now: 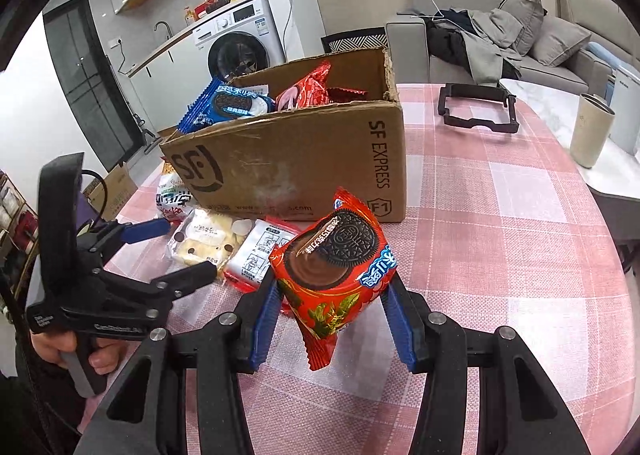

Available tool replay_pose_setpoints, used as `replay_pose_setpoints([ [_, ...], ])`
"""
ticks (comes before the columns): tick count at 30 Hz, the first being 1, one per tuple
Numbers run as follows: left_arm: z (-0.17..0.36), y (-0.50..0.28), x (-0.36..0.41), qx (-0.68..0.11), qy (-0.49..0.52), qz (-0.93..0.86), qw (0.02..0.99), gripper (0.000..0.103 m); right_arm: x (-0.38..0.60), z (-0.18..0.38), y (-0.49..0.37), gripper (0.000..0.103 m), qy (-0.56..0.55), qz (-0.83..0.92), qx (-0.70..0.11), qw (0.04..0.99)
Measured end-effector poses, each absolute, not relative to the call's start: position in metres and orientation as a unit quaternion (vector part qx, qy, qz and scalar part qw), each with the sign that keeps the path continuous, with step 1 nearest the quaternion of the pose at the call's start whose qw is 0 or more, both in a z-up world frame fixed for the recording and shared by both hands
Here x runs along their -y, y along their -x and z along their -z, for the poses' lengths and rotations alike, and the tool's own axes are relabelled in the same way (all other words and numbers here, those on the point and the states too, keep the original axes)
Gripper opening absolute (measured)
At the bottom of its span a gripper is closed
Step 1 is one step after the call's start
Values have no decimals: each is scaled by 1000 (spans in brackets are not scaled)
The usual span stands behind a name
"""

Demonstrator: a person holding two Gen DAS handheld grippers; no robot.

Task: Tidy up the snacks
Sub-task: 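Close the right tool on the red Oreo pack while the left tool closes on the cream biscuit pack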

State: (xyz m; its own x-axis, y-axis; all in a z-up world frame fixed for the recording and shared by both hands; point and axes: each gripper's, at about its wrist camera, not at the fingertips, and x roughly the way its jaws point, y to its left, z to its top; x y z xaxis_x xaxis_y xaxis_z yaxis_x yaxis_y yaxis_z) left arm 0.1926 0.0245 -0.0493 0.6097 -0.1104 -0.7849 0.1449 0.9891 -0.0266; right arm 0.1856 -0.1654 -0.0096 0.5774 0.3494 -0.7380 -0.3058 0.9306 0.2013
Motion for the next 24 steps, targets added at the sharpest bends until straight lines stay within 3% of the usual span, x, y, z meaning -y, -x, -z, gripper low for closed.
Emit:
replay_pose_setpoints([
  [12, 51, -197, 24, -442, -79, 63, 891, 102, 171, 9, -186, 50, -39, -188, -423, 886],
  [24, 54, -199, 37, -439, -66, 95, 891, 66, 170, 6, -186, 50, -41, -193, -420, 886],
])
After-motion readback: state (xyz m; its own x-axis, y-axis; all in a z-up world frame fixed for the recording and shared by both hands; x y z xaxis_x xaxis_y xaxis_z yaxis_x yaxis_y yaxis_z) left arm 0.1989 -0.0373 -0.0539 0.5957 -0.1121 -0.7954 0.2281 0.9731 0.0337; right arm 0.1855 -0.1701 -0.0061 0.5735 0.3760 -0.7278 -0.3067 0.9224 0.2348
